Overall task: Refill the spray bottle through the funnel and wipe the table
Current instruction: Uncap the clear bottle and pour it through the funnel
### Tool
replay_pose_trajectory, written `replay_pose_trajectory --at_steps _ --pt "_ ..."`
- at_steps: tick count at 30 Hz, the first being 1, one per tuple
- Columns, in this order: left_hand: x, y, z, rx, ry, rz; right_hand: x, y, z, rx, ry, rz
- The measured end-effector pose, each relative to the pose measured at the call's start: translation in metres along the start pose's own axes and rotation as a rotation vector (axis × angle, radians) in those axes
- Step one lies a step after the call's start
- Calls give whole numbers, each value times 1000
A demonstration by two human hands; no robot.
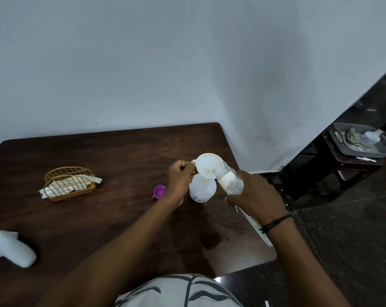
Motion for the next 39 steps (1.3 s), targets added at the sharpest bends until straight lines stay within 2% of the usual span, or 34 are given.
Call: replay_pose_trajectory --at_steps 39 --pt "-4 -5 0 -11 22 1 3 -1 -5 61 -75 15"
Point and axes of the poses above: each hand's wrist, its own y-axis towards the middle knuckle, its own z-axis out of the palm, x = y × z, the point moved 7 cm from there along y, towards the middle knuckle, and after that the axes turned 12 degrees about -z, right-handed, at the moved point
